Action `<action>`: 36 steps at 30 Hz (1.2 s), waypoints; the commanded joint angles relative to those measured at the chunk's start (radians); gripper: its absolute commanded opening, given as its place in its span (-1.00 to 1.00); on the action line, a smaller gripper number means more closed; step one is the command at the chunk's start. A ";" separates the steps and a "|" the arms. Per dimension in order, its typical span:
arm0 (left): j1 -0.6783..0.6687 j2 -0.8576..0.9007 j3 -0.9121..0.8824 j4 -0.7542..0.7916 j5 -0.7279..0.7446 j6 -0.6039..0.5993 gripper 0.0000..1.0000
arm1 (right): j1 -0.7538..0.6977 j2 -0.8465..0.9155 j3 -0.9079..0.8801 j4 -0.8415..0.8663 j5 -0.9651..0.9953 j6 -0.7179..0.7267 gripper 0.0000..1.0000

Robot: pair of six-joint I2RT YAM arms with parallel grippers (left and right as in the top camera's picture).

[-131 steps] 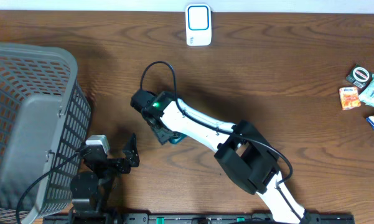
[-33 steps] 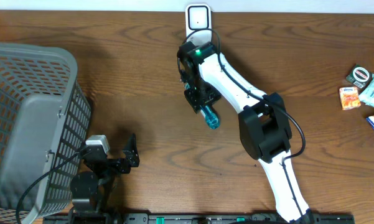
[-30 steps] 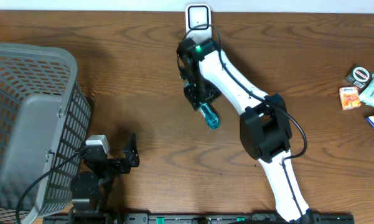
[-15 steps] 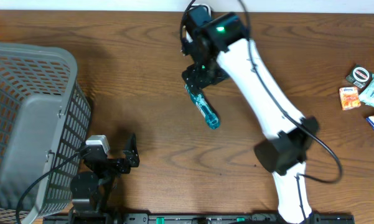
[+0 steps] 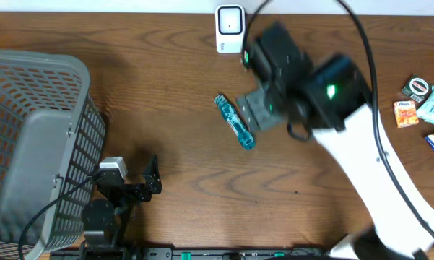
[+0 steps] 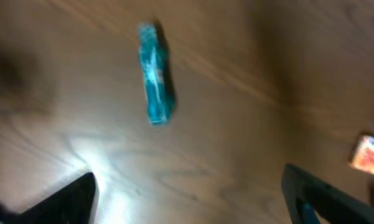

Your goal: Scan the item barcode

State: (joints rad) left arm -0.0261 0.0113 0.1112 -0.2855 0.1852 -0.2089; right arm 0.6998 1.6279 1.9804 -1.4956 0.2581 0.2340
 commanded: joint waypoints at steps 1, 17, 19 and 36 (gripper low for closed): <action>0.005 -0.001 -0.015 -0.025 0.013 0.006 0.96 | 0.052 -0.116 -0.346 0.172 0.126 0.104 0.99; 0.005 -0.001 -0.015 -0.025 0.013 0.006 0.96 | 0.007 -0.078 -1.007 1.063 -0.087 -0.083 0.93; 0.005 -0.001 -0.015 -0.025 0.013 0.006 0.96 | -0.015 -0.057 -0.999 1.068 -0.124 -0.105 0.88; 0.005 -0.001 -0.015 -0.025 0.013 0.006 0.95 | -0.079 0.157 -0.900 1.063 -0.237 -0.180 0.63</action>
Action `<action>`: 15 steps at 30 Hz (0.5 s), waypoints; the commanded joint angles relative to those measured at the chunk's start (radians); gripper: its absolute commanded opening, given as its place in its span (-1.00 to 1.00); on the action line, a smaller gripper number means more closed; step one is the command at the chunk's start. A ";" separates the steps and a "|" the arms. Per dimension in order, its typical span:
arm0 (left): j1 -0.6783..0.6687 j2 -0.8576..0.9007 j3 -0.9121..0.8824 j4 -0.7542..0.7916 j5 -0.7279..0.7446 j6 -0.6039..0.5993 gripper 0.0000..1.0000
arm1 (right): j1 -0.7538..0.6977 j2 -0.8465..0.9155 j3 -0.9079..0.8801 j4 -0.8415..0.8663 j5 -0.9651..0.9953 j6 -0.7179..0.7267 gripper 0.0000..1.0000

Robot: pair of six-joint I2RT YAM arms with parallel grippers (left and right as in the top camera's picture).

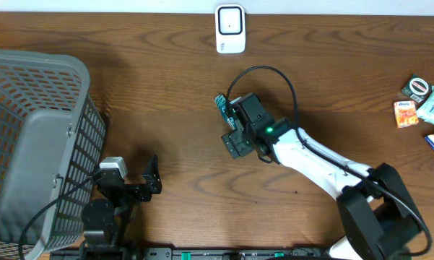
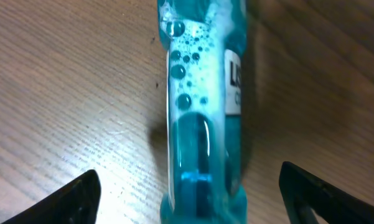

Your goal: Scan the item barcode

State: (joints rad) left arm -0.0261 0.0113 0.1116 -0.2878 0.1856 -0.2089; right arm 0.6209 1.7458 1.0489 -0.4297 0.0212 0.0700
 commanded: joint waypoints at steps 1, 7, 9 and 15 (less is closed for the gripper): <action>0.005 -0.001 -0.015 -0.023 0.013 0.006 0.96 | -0.003 0.055 0.034 -0.007 0.010 -0.015 0.50; 0.005 -0.001 -0.015 -0.023 0.013 0.006 0.96 | -0.028 0.088 0.036 -0.042 0.028 -0.004 0.12; 0.005 -0.001 -0.015 -0.023 0.013 0.006 0.96 | -0.028 0.088 0.035 -0.046 0.028 -0.004 0.06; 0.005 -0.001 -0.015 -0.023 0.013 0.006 0.96 | -0.038 0.127 0.035 -0.039 0.028 -0.004 -0.07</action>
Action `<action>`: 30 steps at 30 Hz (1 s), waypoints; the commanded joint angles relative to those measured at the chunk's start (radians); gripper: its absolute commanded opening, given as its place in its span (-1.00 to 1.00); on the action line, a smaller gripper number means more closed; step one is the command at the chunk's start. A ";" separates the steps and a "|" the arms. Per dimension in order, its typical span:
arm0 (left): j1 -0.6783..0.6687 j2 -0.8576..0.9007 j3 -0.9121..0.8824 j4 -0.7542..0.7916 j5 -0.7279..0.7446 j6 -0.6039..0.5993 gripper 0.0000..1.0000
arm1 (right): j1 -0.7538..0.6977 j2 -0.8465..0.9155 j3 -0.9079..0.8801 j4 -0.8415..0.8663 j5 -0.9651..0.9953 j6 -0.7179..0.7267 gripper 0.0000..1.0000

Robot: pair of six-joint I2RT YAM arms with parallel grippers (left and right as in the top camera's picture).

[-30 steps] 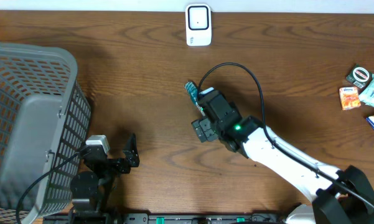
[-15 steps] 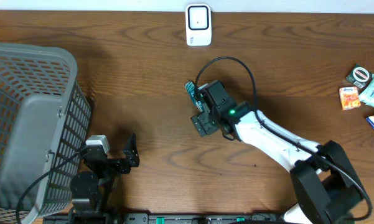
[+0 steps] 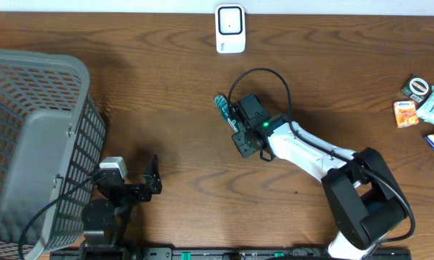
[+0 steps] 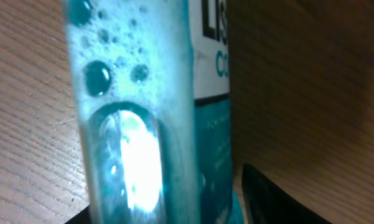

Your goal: Scan the item barcode

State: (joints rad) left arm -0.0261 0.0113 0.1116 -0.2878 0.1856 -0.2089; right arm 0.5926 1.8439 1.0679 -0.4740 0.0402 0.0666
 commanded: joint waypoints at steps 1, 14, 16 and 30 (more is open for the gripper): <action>0.005 -0.001 -0.015 -0.023 0.013 0.006 0.96 | -0.013 0.041 0.017 0.012 0.009 -0.001 -0.06; 0.005 -0.001 -0.015 -0.023 0.013 0.006 0.96 | -0.045 0.084 0.023 -0.022 -0.080 -0.020 -0.98; 0.005 -0.001 -0.015 -0.023 0.013 0.006 0.96 | -0.061 0.078 0.044 -0.069 -0.112 -0.020 -0.98; 0.005 -0.001 -0.015 -0.023 0.013 0.006 0.95 | -0.162 -0.212 0.208 -0.560 -0.766 -0.523 -0.98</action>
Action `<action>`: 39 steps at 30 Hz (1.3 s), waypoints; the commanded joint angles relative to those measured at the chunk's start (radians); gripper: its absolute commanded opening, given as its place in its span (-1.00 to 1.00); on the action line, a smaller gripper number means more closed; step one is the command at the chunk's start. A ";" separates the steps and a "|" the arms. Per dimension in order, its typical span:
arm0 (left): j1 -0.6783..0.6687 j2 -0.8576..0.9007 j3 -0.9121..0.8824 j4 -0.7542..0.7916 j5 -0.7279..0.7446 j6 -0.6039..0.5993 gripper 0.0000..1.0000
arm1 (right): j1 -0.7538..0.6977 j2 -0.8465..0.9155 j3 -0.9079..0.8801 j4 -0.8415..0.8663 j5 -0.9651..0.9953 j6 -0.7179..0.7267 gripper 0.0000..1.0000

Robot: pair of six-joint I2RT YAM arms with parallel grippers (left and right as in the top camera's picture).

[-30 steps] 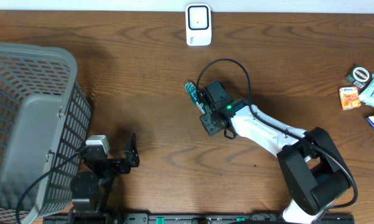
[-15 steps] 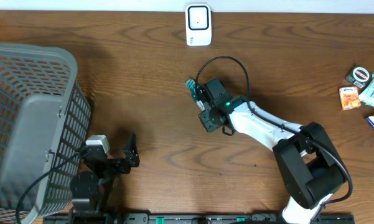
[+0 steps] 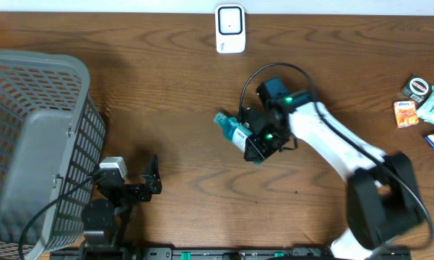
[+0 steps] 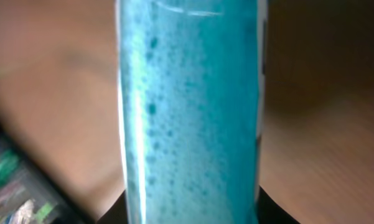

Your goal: Scan the item barcode

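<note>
The item is a slim bottle of blue liquid (image 3: 233, 131), full of bubbles; it fills the right wrist view (image 4: 190, 112). My right gripper (image 3: 254, 143) is shut on it near the table's middle, with the cap end pointing left. In the right wrist view the dark fingers (image 4: 115, 211) press on both sides of the bottle. A white barcode scanner (image 3: 230, 29) stands at the back edge, well beyond the bottle. My left gripper (image 3: 153, 175) rests low at the front left, and its state is not clear from above.
A large grey mesh basket (image 3: 36, 137) fills the left side. Small packets and a tape roll (image 3: 419, 101) lie at the far right edge. Brown wooden table (image 3: 166, 87) all around.
My right gripper, then around the bottle lying on the table, is now shut on it. The bottle has shifted slightly right and toward the front, and the arm has swung right.
At first my right arm was high behind the bottle, which lay loose on the table. Then the open gripper was down over the bottle, then closer around it. Now the fingers are shut on it and the bottle has moved from its spot.
</note>
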State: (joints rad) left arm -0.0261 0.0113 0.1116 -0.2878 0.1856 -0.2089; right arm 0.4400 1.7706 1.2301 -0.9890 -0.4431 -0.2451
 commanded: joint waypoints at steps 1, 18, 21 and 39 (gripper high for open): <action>0.005 -0.001 -0.015 -0.023 0.013 0.006 0.96 | -0.009 -0.170 0.046 -0.087 -0.315 -0.249 -0.98; 0.005 -0.001 -0.015 -0.023 0.013 0.006 0.95 | -0.006 -0.445 0.044 -0.524 -0.518 -0.588 -0.97; 0.005 -0.001 -0.015 -0.023 0.013 0.006 0.95 | -0.006 -0.465 0.043 -0.523 -0.537 -0.610 -0.97; 0.005 -0.001 -0.015 -0.023 0.013 0.006 0.96 | 0.071 -0.368 -0.217 0.381 -0.267 -0.301 -0.98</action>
State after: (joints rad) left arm -0.0261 0.0113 0.1116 -0.2878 0.1856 -0.2089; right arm 0.4900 1.3636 1.0424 -0.7170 -0.8349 -0.7177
